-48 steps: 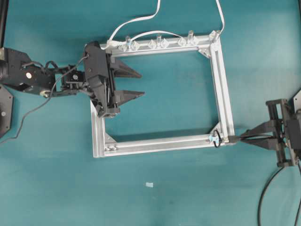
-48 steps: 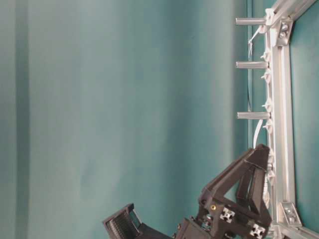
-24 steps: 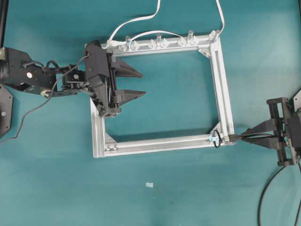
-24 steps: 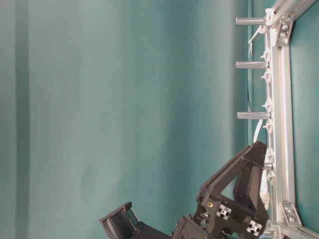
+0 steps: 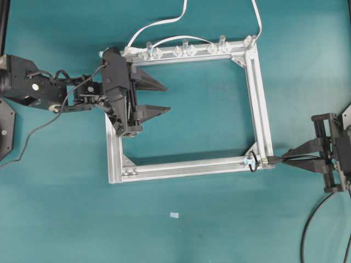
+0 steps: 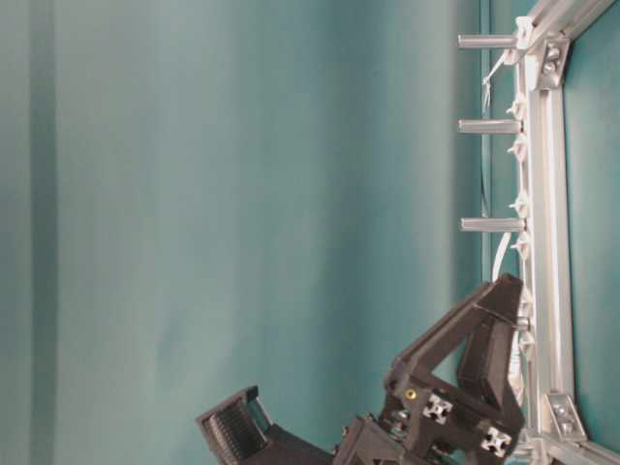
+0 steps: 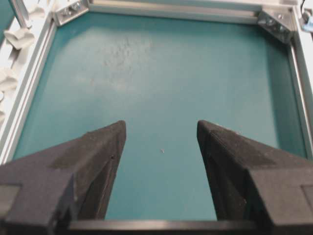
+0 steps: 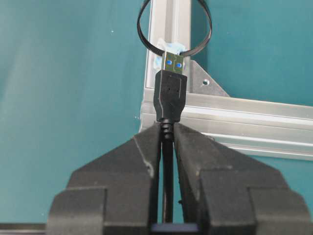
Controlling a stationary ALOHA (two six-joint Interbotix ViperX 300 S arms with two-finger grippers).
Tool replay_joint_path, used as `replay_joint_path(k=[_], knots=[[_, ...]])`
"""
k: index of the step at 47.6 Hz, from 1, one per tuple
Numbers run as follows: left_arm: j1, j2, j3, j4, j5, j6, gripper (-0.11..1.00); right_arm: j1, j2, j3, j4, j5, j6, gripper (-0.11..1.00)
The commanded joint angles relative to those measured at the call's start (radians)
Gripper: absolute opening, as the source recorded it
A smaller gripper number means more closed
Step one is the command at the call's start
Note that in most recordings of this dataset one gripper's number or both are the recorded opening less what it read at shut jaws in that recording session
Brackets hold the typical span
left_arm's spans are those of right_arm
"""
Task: Insert the wire through the string loop located on the right side.
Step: 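Push the USB plug through the zip-tie loop with the right gripper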
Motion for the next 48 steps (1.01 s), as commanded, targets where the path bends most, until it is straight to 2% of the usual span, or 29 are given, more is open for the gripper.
replay_joint_path(k=[1,16,27,48], knots=[[-0.005,-0.014,-0.026,-0.002,0.023,-0.006,0.62,-0.003,-0.003,-0.005,0.002,-0.003,-0.002,0.11],[-0.015,-0.014,-0.035,0.0,0.031,-0.006,0.62,-0.003,-0.003,-0.02,0.0,-0.002,-0.002,0.11],[-0.021,-0.012,-0.043,0.0,0.031,-0.006,0.62,-0.011,0.028,-0.071,-0.003,0.003,-0.006,0.11],[-0.044,-0.014,-0.044,-0.002,0.031,-0.006,0.62,-0.067,0.118,-0.144,-0.029,0.003,-0.008,0.11]])
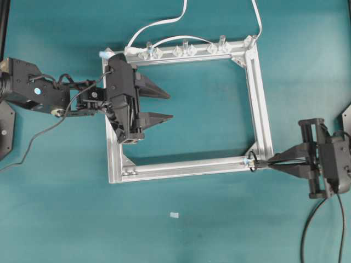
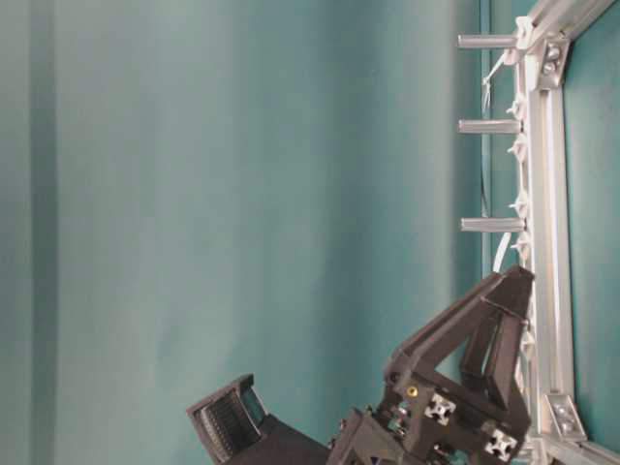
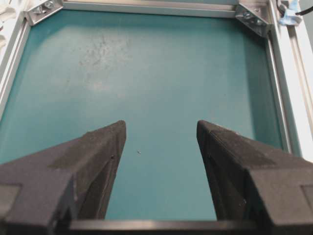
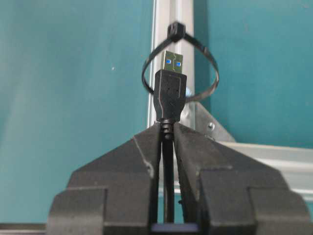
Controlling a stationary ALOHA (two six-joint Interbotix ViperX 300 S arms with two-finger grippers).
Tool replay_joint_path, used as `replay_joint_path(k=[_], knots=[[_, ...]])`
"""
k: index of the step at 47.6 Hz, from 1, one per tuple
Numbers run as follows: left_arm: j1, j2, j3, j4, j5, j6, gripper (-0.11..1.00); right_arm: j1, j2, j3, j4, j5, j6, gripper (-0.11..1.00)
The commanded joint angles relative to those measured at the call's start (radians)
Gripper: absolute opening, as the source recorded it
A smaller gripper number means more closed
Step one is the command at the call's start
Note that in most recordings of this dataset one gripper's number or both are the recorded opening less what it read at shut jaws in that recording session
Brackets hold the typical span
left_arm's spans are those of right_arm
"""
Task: Insert the wire through the string loop located on the right side.
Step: 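Push the USB plug through the zip-tie loop with the right gripper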
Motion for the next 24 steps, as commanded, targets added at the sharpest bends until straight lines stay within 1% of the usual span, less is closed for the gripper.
replay_joint_path(k=[1,24], knots=[[-0.008,-0.014,-0.02,0.0,-0.005,-0.006,0.62,-0.012,0.005,-0.028,-0.006,-0.005,-0.002,0.11],[-0.023,-0.012,-0.02,0.0,-0.005,-0.006,0.62,-0.043,0.066,-0.075,-0.005,-0.003,-0.002,0.11]])
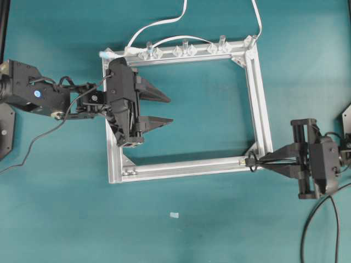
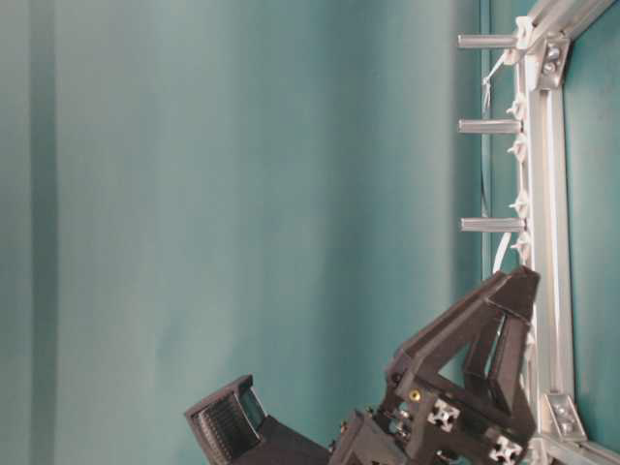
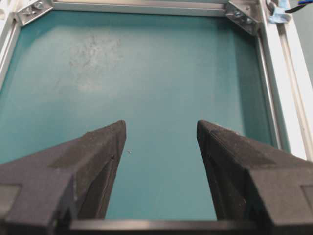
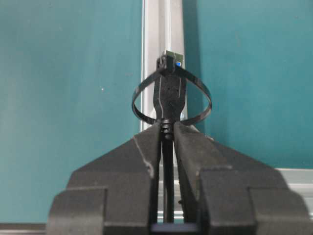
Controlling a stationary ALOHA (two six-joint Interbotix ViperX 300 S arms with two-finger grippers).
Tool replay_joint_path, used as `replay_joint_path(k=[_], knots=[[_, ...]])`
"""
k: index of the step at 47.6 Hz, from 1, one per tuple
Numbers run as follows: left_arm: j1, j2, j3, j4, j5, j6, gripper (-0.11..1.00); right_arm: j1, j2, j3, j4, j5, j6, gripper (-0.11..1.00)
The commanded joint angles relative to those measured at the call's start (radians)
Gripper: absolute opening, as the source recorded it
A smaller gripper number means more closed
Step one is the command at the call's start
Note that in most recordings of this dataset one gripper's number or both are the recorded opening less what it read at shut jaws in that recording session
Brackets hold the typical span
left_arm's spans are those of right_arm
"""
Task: Insert the wire through the string loop located on the right side.
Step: 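Push the USB plug through the zip-tie loop with the right gripper, then move the open left gripper toward the plug poking through the loop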
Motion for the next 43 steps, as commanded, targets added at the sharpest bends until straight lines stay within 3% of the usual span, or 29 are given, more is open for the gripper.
replay_joint_path(k=[1,23,37,43], knots=[[-0.006,-0.014,-0.02,0.0,-0.005,-0.006,0.62,-0.006,0.008,-0.023,-0.005,-0.005,-0.002,0.11],[-0.021,-0.012,-0.02,0.0,-0.003,-0.009,0.62,-0.025,0.037,-0.046,-0.005,-0.005,-0.003,0.11],[-0.138,-0.005,-0.074,0.0,0.103,-0.012,0.62,-0.026,0.037,-0.048,-0.005,-0.005,-0.003,0.11],[-0.17,0.002,-0.101,0.0,0.153,-0.054,0.62,-0.028,0.037,-0.048,-0.005,-0.005,-0.003,0.11]])
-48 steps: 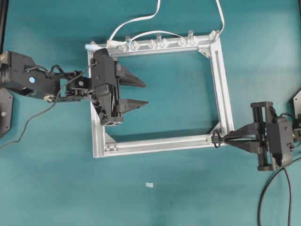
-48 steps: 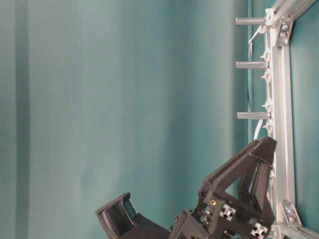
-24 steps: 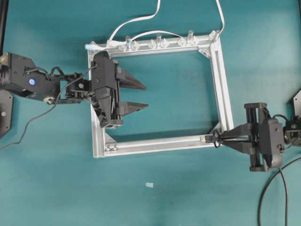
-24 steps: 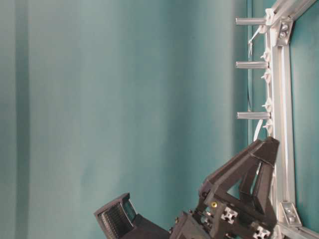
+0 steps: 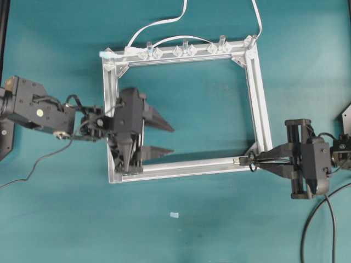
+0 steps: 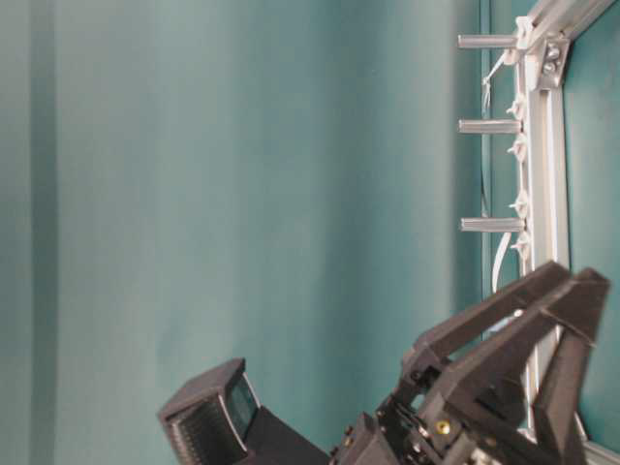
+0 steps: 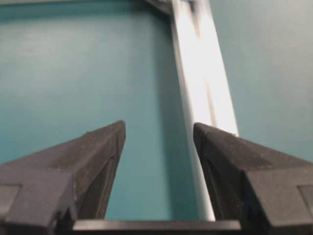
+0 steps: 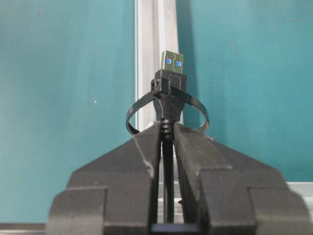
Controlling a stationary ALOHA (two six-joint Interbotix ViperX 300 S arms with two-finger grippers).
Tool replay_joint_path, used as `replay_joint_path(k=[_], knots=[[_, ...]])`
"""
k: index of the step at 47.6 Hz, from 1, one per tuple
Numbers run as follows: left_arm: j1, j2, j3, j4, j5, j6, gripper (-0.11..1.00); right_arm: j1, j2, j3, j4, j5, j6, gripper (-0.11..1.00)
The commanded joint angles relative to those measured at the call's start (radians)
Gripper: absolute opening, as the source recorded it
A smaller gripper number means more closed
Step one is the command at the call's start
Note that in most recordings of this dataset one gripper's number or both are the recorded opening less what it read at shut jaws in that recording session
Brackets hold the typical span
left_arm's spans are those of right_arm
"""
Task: Insert the wire through the string loop located on the right side.
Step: 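Move the open left gripper toward the plug poking through the loop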
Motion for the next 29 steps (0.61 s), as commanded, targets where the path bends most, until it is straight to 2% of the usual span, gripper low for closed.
replay_joint_path(k=[1,8,19,29], knots=[[-0.02,-0.005,-0.04,0.0,0.023,-0.04,0.62,-0.003,-0.005,-0.011,-0.002,-0.005,-0.002,0.11],[-0.026,0.025,-0.066,-0.002,0.035,-0.107,0.62,-0.003,-0.006,-0.008,-0.002,-0.005,-0.002,0.11],[-0.028,0.078,-0.121,0.0,0.037,-0.12,0.62,-0.003,-0.005,-0.008,-0.003,-0.005,-0.002,0.11],[-0.026,0.14,-0.21,-0.002,0.037,-0.167,0.65,-0.003,-0.006,-0.008,-0.002,-0.005,-0.002,0.11]])
